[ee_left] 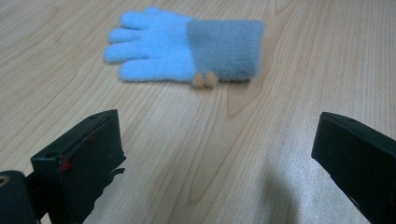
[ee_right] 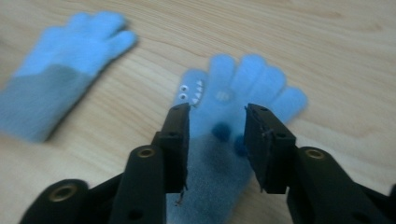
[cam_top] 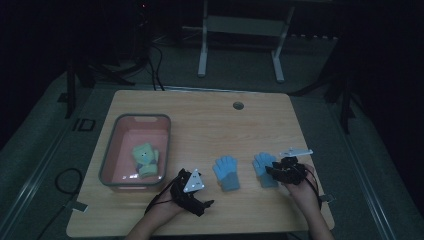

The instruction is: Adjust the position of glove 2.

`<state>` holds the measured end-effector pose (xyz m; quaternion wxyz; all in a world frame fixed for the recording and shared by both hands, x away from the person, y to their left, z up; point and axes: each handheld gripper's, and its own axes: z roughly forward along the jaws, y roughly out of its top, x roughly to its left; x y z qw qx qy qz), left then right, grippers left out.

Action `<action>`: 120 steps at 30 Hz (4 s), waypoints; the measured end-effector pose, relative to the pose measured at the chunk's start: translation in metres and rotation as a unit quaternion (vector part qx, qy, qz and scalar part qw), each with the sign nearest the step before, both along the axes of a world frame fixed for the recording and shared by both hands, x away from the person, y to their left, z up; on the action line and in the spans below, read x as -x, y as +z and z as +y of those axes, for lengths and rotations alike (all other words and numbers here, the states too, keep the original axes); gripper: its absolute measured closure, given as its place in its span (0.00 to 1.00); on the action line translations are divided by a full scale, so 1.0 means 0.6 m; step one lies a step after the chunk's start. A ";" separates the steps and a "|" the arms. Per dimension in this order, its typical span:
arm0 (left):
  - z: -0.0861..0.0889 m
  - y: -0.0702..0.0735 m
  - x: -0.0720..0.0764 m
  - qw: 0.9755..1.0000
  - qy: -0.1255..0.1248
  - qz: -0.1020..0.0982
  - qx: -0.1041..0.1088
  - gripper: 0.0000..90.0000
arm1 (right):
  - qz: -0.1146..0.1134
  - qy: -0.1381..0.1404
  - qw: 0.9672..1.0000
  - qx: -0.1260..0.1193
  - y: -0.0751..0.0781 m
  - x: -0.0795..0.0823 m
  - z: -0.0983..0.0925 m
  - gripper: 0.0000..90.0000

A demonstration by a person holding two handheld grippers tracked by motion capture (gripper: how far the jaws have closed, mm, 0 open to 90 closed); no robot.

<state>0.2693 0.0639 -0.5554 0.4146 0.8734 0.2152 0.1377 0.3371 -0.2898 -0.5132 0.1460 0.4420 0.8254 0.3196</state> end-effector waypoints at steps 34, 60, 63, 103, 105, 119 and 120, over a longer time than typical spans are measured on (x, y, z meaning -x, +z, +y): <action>0.012 -0.002 0.010 1.000 0.011 -0.002 0.003 0.03 | -0.003 0.055 0.998 0.032 -0.040 -0.018 -0.008 0.95; 0.017 0.002 0.008 1.000 0.013 -0.006 0.005 0.03 | -0.027 0.183 0.982 -0.030 0.065 -0.003 0.160 0.95; 0.017 0.002 0.009 1.000 0.012 -0.007 0.005 0.03 | -0.018 0.198 0.979 -0.037 0.060 -0.001 0.176 0.95; 0.004 0.001 0.001 0.999 0.034 0.036 0.010 0.03 | 0.019 0.204 0.978 -0.028 -0.010 -0.023 0.177 0.30; -0.001 0.001 0.003 0.999 0.026 0.032 0.005 0.03 | 0.019 0.197 0.979 -0.040 -0.008 -0.023 0.171 0.23; -0.035 0.011 0.007 1.000 -0.021 -0.001 -0.013 0.07 | 0.002 0.174 0.983 -0.049 0.006 -0.032 0.129 0.16; -0.037 0.011 0.006 1.000 -0.023 -0.003 -0.014 0.07 | 0.006 0.170 0.984 -0.049 0.006 -0.033 0.127 0.16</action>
